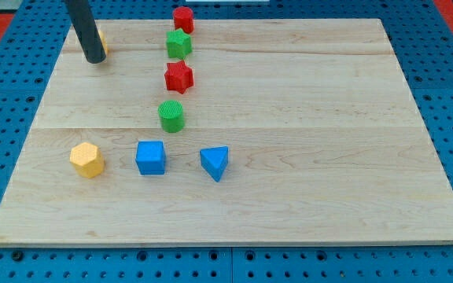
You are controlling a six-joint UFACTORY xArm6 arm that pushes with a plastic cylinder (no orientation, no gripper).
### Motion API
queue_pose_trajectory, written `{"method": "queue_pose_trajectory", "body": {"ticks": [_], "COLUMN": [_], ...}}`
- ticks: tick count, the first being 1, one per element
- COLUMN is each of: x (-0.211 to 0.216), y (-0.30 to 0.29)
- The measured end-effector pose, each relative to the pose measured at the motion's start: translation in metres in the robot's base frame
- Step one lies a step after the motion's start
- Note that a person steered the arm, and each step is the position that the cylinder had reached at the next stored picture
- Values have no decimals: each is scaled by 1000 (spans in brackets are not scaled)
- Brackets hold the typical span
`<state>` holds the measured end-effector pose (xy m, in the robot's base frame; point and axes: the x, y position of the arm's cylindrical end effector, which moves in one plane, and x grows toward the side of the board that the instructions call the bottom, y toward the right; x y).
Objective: Push the yellow heart to the top left of the board
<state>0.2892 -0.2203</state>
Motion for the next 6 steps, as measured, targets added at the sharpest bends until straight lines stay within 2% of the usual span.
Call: {"method": "queue_pose_trajectory", "body": {"ticks": [2,6], "x": [-32,-33], "y": [1,5]}}
